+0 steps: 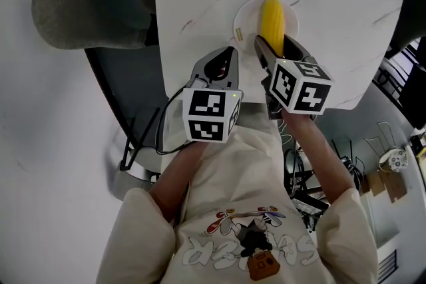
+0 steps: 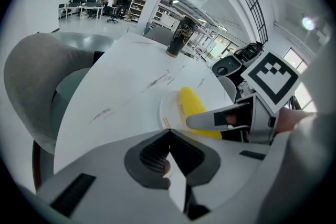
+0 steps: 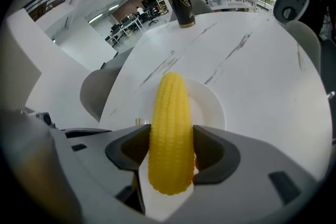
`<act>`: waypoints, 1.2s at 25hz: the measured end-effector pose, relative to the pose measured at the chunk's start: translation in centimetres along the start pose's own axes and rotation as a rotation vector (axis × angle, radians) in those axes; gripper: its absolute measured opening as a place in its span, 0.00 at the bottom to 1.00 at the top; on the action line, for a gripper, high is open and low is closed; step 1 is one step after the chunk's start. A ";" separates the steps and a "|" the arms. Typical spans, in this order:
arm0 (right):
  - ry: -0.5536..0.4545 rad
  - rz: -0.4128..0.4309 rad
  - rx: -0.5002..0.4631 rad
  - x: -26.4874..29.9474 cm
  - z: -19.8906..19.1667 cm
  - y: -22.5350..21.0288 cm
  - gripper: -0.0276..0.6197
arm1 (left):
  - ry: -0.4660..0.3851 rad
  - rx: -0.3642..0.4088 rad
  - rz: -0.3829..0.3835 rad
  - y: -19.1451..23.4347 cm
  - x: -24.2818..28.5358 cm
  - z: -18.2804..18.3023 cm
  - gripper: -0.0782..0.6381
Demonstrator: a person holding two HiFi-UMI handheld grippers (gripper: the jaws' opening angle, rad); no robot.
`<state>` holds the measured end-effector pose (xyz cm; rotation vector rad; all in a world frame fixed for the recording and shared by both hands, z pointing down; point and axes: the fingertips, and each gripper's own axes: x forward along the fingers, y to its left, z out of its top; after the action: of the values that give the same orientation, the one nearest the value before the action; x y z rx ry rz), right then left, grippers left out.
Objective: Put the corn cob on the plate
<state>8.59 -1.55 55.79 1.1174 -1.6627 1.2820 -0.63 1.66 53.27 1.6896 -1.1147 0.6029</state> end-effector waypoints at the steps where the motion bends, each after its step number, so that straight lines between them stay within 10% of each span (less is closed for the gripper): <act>1: -0.001 -0.007 -0.012 -0.1 0.1 0.0 0.41 | -0.002 0.000 0.000 0.0 -0.1 0.0 0.12; 30: -0.196 -0.020 0.075 -5.8 2.4 0.7 0.41 | -0.089 0.115 -0.032 -0.5 -4.2 5.4 0.12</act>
<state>9.85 -2.73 49.69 1.3382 -1.7523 1.2640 -2.68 -1.53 47.57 1.8452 -1.1315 0.5856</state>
